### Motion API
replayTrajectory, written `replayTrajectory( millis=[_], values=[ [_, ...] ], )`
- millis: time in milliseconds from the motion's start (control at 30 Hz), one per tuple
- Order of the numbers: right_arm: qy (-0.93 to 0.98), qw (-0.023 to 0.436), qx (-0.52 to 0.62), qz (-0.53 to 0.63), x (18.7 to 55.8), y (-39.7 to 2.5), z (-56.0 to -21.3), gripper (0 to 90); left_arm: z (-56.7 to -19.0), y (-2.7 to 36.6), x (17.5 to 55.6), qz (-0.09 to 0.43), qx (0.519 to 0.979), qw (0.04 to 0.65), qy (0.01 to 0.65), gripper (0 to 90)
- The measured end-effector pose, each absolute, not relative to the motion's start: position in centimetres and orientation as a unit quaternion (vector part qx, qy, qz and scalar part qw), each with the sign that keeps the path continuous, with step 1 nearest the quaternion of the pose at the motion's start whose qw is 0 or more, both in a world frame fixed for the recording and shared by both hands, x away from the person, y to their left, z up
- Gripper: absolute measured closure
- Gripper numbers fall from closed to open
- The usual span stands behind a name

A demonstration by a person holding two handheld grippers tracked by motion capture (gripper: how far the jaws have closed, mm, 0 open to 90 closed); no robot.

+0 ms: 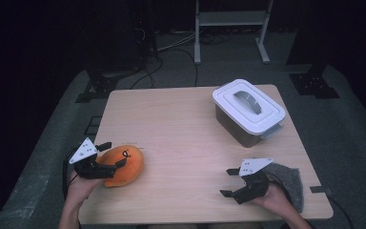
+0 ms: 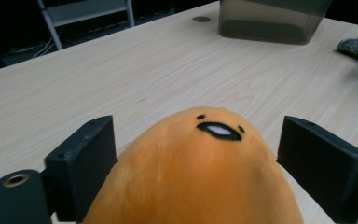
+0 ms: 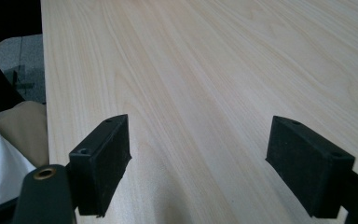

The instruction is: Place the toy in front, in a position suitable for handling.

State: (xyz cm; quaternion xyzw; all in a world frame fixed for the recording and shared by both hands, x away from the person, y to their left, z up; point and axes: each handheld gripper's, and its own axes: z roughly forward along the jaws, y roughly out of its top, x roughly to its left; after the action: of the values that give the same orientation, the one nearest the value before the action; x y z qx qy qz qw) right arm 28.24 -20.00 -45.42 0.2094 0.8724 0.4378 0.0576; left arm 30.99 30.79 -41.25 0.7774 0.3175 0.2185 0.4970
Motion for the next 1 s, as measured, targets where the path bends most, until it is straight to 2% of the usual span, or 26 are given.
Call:
replayTrajectory(
  millis=[67, 133, 433, 800, 1000],
  values=[
    [0.873, 0.058, 0.209, 0.438, 28.2, -20.0, -45.4, 20.0, -41.6, 30.8, 31.1, 0.213, 0.78, 0.493, 0.32, 14.6],
    [0.873, 0.059, 0.209, 0.437, 28.2, -20.0, -45.4, 19.9, -42.0, 30.9, 31.2, 0.205, 0.786, 0.49, 0.316, 20.6],
    [0.874, 0.061, 0.207, 0.436, 28.2, -19.9, -45.4, 19.9, -43.2, 30.8, 31.5, 0.199, 0.787, 0.489, 0.32, 28.4],
    [0.874, 0.061, 0.208, 0.434, 28.3, -19.9, -45.5, 20.0, -43.4, 30.5, 31.6, 0.219, 0.787, 0.475, 0.327, 47.9],
    [0.874, 0.06, 0.207, 0.436, 28.2, -19.9, -45.4, 20.0, -43.0, 30.5, 31.8, 0.223, 0.786, 0.464, 0.341, 52.6]
  ],
)
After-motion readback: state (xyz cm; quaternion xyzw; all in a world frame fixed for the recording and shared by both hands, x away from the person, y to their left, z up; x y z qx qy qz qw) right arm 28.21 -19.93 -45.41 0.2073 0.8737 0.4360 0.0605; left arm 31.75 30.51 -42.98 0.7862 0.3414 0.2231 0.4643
